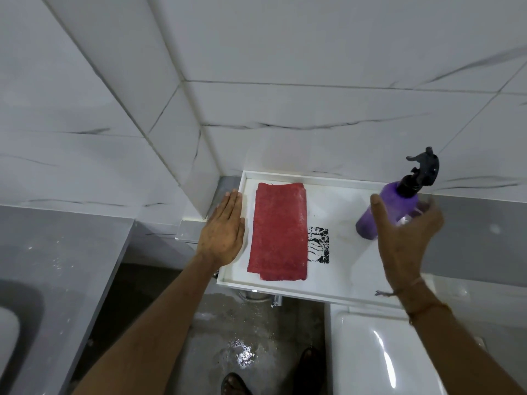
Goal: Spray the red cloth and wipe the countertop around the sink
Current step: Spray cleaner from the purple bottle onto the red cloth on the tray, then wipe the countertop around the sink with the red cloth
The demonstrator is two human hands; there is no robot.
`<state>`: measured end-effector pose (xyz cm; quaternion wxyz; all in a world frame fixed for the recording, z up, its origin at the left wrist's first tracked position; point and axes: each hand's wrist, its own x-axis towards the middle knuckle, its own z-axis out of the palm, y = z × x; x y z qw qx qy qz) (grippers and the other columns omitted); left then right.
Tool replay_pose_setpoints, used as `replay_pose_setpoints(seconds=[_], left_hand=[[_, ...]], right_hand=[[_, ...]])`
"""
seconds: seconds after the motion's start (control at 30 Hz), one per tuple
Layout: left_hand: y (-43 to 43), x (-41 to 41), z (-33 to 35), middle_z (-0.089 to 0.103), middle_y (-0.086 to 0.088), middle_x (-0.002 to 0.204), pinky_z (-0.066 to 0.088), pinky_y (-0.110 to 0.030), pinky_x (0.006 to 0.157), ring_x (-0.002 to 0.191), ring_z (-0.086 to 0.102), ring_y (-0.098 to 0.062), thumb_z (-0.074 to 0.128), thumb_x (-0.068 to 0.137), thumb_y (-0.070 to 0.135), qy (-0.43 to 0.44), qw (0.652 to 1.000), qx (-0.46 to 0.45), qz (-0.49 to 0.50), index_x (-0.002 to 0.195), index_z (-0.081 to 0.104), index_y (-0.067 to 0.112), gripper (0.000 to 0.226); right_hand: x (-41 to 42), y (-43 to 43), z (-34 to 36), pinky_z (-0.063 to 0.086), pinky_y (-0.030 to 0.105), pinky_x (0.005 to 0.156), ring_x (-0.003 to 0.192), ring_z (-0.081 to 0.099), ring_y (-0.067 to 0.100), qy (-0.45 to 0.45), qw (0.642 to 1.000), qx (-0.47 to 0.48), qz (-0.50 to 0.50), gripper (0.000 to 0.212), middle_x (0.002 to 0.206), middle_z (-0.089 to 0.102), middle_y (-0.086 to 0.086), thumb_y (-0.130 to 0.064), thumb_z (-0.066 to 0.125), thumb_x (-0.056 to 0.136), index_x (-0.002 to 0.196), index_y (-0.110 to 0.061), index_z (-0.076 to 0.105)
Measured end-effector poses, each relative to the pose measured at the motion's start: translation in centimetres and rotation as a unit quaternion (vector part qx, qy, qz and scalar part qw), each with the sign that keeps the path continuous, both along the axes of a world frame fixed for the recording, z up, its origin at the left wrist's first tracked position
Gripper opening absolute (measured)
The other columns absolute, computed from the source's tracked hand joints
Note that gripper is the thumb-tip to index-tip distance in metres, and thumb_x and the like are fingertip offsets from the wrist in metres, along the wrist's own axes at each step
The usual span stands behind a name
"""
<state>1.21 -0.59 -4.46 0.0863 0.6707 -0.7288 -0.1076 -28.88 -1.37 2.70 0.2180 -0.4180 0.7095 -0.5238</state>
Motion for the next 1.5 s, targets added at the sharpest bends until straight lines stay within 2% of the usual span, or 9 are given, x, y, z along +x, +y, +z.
replay_pose_setpoints(seconds=[0.1,0.2,0.37,0.67,0.83,0.93,1.03,1.17,1.5], left_hand=[[0.0,-0.1,0.2,0.003,-0.007,0.161,0.003,-0.032,0.121,0.147,-0.004,-0.017,0.011,0.094,0.039,0.002,1.000,0.002,0.001,0.149,0.001,0.009,0.064],[0.0,-0.3,0.8,0.003,-0.007,0.161,0.004,-0.032,0.122,0.148,-0.003,-0.017,0.011,0.093,0.040,0.000,1.000,0.004,0.001,0.149,0.002,0.009,0.064],[3.6,0.4,3.5,0.029,-0.010,0.155,0.022,-0.040,0.119,0.144,0.016,-0.019,0.029,0.098,0.029,0.023,0.999,-0.036,-0.030,0.146,0.025,0.009,0.053],[14.6,8.1,8.6,0.054,-0.015,0.138,0.040,-0.042,0.108,0.129,0.051,-0.029,0.062,0.080,0.006,-0.053,0.997,-0.042,0.026,0.132,0.051,0.004,0.053],[18.8,12.2,9.7,0.042,-0.013,0.148,0.030,-0.045,0.114,0.139,0.036,-0.028,0.055,0.089,0.014,-0.092,0.982,-0.029,0.164,0.141,0.039,0.009,0.055],[21.7,15.5,9.9,0.034,-0.011,0.153,0.024,-0.044,0.117,0.144,0.026,-0.026,0.050,0.093,0.019,-0.114,0.964,-0.023,0.240,0.144,0.033,0.012,0.054],[23.4,18.6,10.1,0.029,-0.013,0.155,0.016,-0.040,0.117,0.145,0.021,-0.028,0.047,0.094,0.021,-0.123,0.945,-0.019,0.303,0.145,0.029,0.009,0.056],[24.4,22.4,10.2,0.025,-0.012,0.157,0.018,-0.040,0.117,0.146,0.017,-0.027,0.046,0.095,0.026,-0.113,0.916,-0.026,0.385,0.147,0.024,0.008,0.059],[25.1,28.1,8.6,-0.008,-0.011,0.161,-0.002,-0.036,0.120,0.148,-0.010,-0.024,0.023,0.097,0.044,-0.054,0.897,-0.012,0.439,0.149,-0.003,0.007,0.068]], right_hand=[[3.2,5.1,-0.7,0.036,0.024,0.087,0.106,0.044,0.039,0.034,0.997,-0.042,-0.055,0.080,0.114,0.035,0.011,-0.051,0.066,0.074,0.123,0.007,0.039],[7.0,8.2,-1.8,0.043,0.028,0.078,0.096,0.051,0.026,-0.019,1.000,0.015,0.016,0.058,0.110,0.044,0.002,-0.056,0.055,0.079,0.116,-0.011,0.046],[9.2,2.1,-3.1,0.043,0.045,0.098,0.116,0.049,0.038,0.096,0.944,0.251,0.192,0.056,0.126,0.054,0.020,-0.044,0.058,0.086,0.120,0.000,0.051],[10.7,-5.2,-2.4,0.047,0.046,0.093,0.107,0.060,0.045,0.075,0.893,0.331,0.296,0.054,0.112,0.065,0.032,-0.039,0.071,0.080,0.103,0.009,0.064],[11.3,-5.5,-1.9,0.051,0.051,0.090,0.097,0.064,0.043,0.010,0.877,0.308,0.368,0.037,0.109,0.066,0.030,-0.020,0.068,0.084,0.108,0.007,0.063],[12.7,-4.3,-0.8,0.052,0.038,0.073,0.081,0.063,0.029,-0.083,0.873,0.285,0.388,0.029,0.098,0.066,0.021,-0.007,0.054,0.090,0.118,0.002,0.056],[14.3,-2.2,0.9,0.053,0.045,0.082,0.096,0.061,0.038,-0.092,0.881,0.264,0.381,0.032,0.107,0.061,0.023,-0.007,0.048,0.089,0.120,-0.002,0.047],[17.8,2.3,4.7,0.051,0.037,0.070,0.080,0.057,0.019,-0.105,0.911,0.183,0.355,0.035,0.089,0.053,-0.001,-0.011,0.048,0.091,0.122,-0.024,0.035],[33.2,10.7,9.6,0.051,0.028,0.070,0.085,0.063,0.015,-0.153,0.863,0.115,0.467,0.024,0.094,0.064,-0.003,-0.012,0.044,0.097,0.112,-0.027,0.054]])
